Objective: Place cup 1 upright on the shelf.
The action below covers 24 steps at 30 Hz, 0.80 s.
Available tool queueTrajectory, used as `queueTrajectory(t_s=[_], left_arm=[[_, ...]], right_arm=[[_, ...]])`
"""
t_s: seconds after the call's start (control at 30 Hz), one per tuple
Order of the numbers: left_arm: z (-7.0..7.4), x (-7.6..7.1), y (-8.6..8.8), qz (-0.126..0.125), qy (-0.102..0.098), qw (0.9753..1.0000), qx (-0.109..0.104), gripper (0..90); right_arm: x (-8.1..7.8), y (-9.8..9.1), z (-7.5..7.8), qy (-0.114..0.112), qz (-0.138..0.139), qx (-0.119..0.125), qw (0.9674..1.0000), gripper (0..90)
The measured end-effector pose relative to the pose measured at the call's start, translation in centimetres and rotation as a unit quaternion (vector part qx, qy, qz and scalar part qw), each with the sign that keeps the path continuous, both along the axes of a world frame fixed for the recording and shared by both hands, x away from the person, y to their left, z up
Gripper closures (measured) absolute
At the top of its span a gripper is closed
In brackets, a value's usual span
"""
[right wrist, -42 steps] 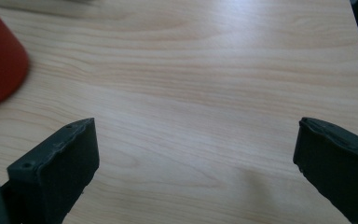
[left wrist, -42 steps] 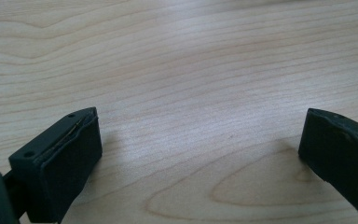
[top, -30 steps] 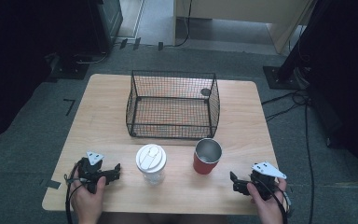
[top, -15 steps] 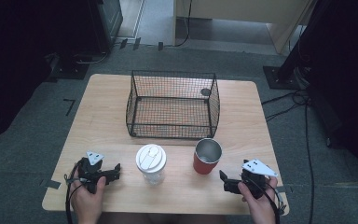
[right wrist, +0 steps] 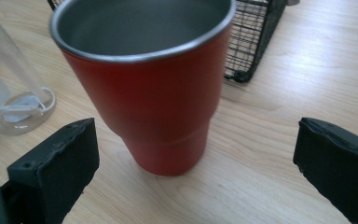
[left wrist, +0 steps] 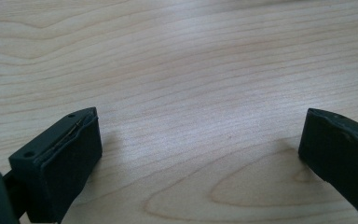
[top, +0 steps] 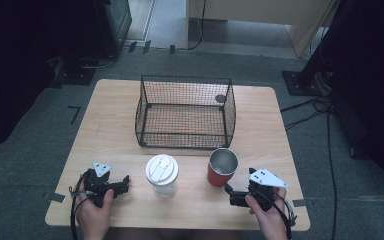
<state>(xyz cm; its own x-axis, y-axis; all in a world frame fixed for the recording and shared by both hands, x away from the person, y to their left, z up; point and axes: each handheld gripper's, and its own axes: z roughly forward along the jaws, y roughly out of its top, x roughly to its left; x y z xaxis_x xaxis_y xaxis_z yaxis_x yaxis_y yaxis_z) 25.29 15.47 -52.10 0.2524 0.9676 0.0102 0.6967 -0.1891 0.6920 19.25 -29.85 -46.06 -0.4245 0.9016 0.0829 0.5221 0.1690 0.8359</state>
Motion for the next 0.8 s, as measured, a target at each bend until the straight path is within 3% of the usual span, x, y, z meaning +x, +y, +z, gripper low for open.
queueTrajectory(t_s=[0.37, 0.8], left_arm=[[0.0, 0.0, 0.0, 0.0, 0.0, 1.0, 0.0, 0.0], [0.0, 0.0, 0.0, -0.001, 0.0, 1.0, 0.0, 0.1]], right_arm=[[0.5, 1.7, 0.5, -0.009, 0.017, 0.011, 0.9998, 0.2], [1.3, 3.1, 1.7, -0.019, 0.018, 0.019, 0.9995, 0.3]])
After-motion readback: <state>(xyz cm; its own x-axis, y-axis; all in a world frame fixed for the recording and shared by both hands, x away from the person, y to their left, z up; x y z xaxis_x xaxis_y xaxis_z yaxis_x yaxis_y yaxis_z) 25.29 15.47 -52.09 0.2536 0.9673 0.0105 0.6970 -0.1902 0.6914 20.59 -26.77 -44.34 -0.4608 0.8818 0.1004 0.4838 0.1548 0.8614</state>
